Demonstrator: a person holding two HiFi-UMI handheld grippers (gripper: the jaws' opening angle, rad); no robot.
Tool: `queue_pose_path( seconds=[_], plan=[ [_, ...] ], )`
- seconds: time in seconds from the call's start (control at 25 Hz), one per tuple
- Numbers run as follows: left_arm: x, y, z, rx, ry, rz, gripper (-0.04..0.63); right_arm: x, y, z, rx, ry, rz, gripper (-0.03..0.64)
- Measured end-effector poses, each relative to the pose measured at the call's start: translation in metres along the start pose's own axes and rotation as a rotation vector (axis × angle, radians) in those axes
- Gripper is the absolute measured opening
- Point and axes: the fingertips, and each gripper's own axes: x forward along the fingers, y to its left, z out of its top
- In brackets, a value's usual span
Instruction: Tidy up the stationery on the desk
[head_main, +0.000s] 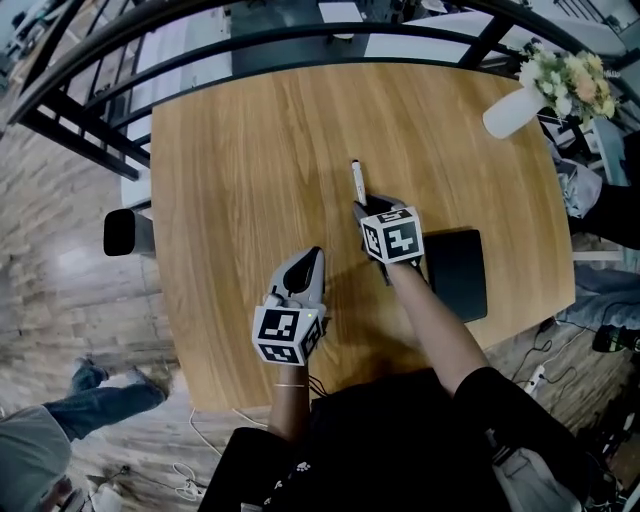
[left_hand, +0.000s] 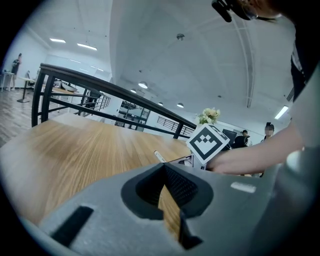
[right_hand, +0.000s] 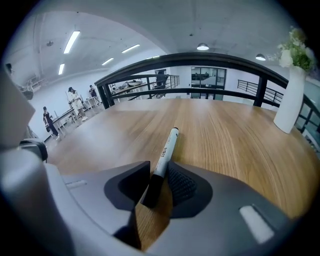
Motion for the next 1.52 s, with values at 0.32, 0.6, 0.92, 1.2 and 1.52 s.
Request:
queue_pose_path(
  seconds=[0.32, 0.6, 0.92, 1.2, 1.52],
  plan=[
    [-0.006, 0.002, 0.003, 0.004, -0.003, 0.009, -0.007, -0.002, -0.001, 0.0, -0.013, 0.004, -0.027, 0.081],
    [-0.01, 0.002, 0.003, 0.011, -0.001, 0.021, -0.006, -0.011, 0.0, 0.004, 0.006, -0.036, -0.012, 0.08],
    [-0.012, -0.002, 0.006, 0.03, -0.002, 0.026, -0.006, -0.027, 0.003, 0.011, 0.02, -0.083, 0.011, 0.078],
    [-0.017, -0.009, 0.009, 0.056, -0.006, 0.019, -0.006, -0.048, 0.003, 0.011, 0.04, -0.125, 0.012, 0.078],
    [-0.022, -0.02, 0.015, 0.079, -0.014, 0.006, -0.006, -0.076, 0.001, 0.007, 0.086, -0.17, 0.016, 0.078]
  ],
)
